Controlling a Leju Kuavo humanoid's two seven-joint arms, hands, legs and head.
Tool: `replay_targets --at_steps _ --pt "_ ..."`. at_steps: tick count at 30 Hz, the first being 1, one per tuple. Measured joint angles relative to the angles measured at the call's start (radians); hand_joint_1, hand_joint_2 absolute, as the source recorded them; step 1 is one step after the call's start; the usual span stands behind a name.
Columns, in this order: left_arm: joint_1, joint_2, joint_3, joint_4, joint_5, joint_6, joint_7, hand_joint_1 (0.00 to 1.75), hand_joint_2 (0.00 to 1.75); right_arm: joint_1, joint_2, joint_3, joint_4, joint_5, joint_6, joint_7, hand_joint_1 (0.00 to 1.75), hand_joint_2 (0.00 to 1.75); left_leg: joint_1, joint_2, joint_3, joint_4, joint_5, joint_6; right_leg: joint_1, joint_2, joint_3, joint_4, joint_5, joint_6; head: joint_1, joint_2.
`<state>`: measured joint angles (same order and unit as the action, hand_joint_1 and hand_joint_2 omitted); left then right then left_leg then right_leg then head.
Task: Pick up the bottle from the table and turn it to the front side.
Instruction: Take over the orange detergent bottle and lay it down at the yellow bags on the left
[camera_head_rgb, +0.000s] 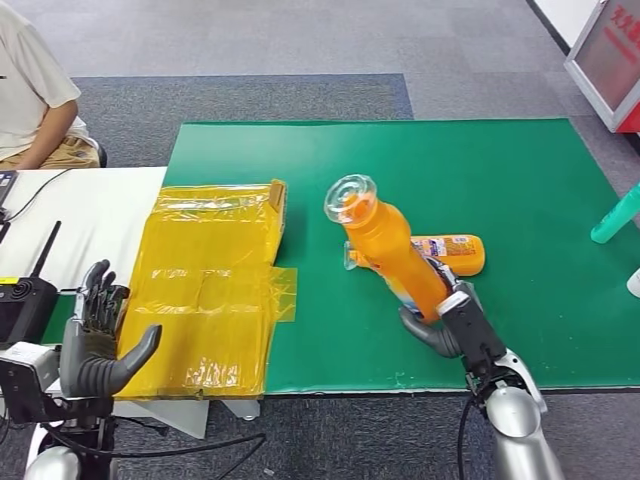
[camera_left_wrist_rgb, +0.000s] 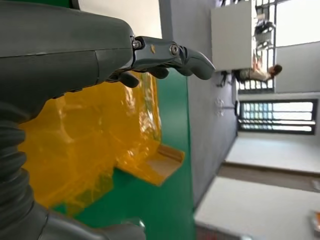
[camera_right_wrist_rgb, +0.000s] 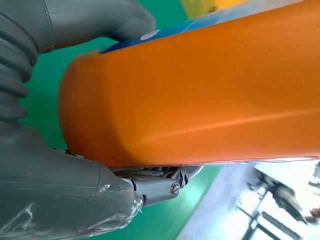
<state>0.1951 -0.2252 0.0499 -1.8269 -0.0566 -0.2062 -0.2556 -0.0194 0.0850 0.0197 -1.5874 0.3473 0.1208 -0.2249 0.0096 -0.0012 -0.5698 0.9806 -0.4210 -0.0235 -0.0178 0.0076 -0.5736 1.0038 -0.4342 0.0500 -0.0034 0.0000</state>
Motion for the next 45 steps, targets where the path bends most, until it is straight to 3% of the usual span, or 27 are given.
replay_targets --at_steps 4,9,17,32,45 --pt "-0.059 0.037 -0.054 0.071 0.223 0.003 -0.016 0.0 1.75 -0.014 0.008 0.044 0.007 -0.095 -0.089 -0.093 1.75 1.75 0.0 0.0 0.0 0.0 0.001 -0.001 0.0 0.0 -0.001 0.0 0.001 0.0 0.0 0.0" --pt "-0.151 0.105 -0.19 0.145 0.302 0.001 0.005 0.0 1.75 -0.052 0.006 0.142 0.042 -0.157 -0.155 -0.11 1.75 1.75 0.0 0.0 -0.001 0.0 0.003 -0.001 0.001 0.0 -0.001 0.0 0.002 -0.001 0.0 0.0" --pt "-0.258 0.174 -0.389 0.195 0.397 -0.096 0.056 0.0 1.75 -0.116 0.0 0.239 0.131 -0.176 -0.186 -0.122 1.75 1.75 0.0 0.0 -0.002 0.0 0.003 -0.001 0.0 0.0 -0.002 0.0 0.003 0.0 0.0 0.0" --pt "-0.391 0.201 -0.603 0.218 0.335 -0.084 0.086 0.0 1.75 -0.179 0.0 0.384 0.263 -0.099 -0.226 -0.126 1.75 1.75 0.0 0.0 -0.003 0.0 0.004 -0.001 0.0 0.0 -0.003 0.0 0.004 0.0 0.0 0.0" --pt "-0.404 0.197 -0.65 0.218 0.187 0.044 0.064 0.0 1.75 -0.174 -0.008 0.501 0.303 0.039 -0.283 -0.153 1.75 1.75 0.0 0.0 -0.004 0.0 0.004 -0.001 0.0 0.0 -0.005 0.0 0.004 0.0 0.0 0.0"
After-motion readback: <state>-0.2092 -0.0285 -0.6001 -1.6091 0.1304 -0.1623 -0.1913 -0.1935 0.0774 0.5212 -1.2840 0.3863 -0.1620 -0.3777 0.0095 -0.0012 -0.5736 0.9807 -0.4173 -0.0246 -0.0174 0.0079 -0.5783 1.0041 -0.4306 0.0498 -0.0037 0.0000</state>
